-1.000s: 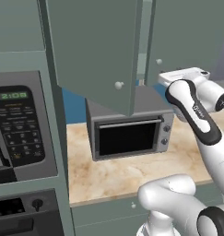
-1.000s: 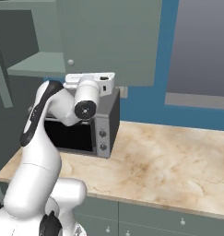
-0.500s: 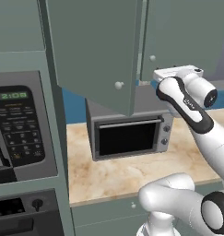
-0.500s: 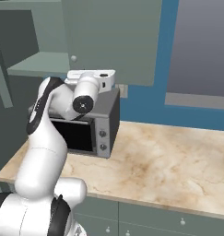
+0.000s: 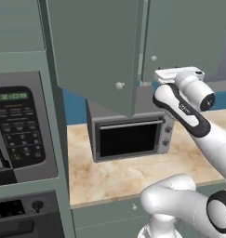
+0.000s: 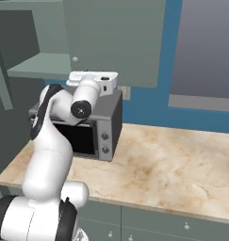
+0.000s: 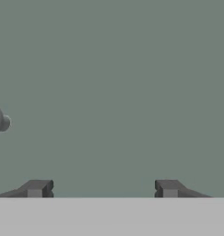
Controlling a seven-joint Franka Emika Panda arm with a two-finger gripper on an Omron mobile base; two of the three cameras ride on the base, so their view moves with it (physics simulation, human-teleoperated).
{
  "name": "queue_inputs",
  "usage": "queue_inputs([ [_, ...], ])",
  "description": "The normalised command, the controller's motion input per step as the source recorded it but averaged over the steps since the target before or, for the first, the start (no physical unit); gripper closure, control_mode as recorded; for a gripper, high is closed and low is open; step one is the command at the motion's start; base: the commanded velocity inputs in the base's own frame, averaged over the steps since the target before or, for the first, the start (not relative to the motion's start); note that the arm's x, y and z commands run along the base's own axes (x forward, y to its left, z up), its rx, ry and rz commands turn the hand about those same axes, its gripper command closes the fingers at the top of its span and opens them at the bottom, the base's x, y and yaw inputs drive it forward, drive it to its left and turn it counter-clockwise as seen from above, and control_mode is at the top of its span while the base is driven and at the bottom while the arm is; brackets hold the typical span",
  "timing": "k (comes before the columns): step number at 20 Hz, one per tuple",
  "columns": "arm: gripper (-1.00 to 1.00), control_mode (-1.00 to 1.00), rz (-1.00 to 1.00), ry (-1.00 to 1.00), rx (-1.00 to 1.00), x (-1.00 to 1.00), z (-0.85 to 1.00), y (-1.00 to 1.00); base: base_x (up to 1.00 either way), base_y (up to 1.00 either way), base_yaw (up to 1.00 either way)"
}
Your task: Close all open cabinet doors.
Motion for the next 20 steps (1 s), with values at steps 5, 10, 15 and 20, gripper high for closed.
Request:
queue_inputs([
  [5, -1.00, -1.00, -0.07, 0.00, 0.00, -0.71, 0.12, 0.00, 0.00, 0.00, 0.00],
  [10, -1.00, -1.00, -0.09, 0.08, 0.00, -0.96, 0.32, 0.00, 0.00, 0.00, 0.00],
  [15, -1.00, -1.00, -0.11, 0.18, 0.00, -0.82, 0.46, 0.00, 0.00, 0.00, 0.00],
  [20, -1.00, -1.00, -0.08, 0.26, 0.00, -0.73, 0.44, 0.00, 0.00, 0.00, 0.00],
])
